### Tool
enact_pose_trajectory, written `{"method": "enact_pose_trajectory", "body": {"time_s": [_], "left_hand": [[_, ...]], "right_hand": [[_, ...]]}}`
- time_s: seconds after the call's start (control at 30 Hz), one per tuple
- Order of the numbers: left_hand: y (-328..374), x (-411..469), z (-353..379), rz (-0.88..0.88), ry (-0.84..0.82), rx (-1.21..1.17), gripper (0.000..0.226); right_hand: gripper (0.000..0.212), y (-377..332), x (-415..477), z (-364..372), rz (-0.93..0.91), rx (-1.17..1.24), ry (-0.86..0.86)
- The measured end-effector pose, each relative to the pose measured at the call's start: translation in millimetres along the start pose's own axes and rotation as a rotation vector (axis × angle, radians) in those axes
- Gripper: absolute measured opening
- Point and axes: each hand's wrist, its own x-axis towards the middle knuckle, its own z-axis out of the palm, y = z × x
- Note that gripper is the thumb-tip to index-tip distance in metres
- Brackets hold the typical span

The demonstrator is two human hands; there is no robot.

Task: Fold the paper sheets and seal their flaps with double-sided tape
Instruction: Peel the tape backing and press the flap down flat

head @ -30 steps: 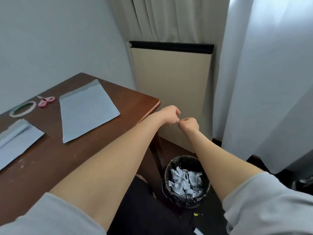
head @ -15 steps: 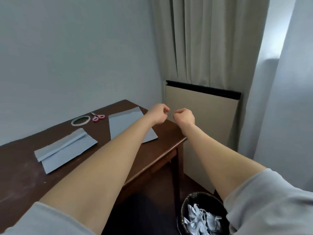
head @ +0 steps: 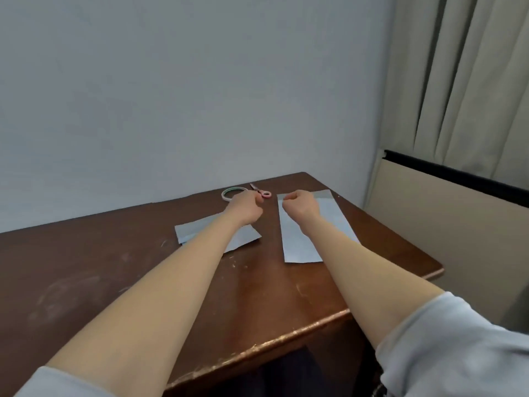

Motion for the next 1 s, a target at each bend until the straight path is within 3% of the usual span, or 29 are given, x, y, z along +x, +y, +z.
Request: {"method": "enact_pose_trajectory", "body": {"time_s": [0.23, 0.37, 0.43, 0.6, 0.7, 0.9, 1.0], "left_hand": [[-107, 1, -38, -0.43, 0.138, 0.048, 0.038], [-138, -6, -43, -0.686, 0.105, -0.103, 0.031], [-143, -4, -39, -0.784, 0.104, -0.297, 0.032], [-133, 11, -31, -0.726, 0.091, -0.471, 0.019], [-122, 23, -21, -0.668, 0.082, -0.493, 0.027], [-103, 46, -1, -0.555, 0.081, -0.331, 0.032], [-99, 54, 3, -0.537, 0.1, -0.232, 0.033]], "right_hand": [[0.023, -15, 12, 74, -0.053, -0.148, -0.27], [0.037, -12, 17, 95, -0.033, -0.34, -0.382], [0.059, -11, 18, 104, -0.024, -0.432, -0.362], [0.069, -6, 22, 104, -0.015, -0.494, -0.295], [0.066, 1, 31, 94, -0.006, -0.498, -0.256], [0.047, 10, 44, 68, -0.058, -0.49, -0.115], [0.037, 17, 48, 56, -0.101, -0.658, -0.038]]}}
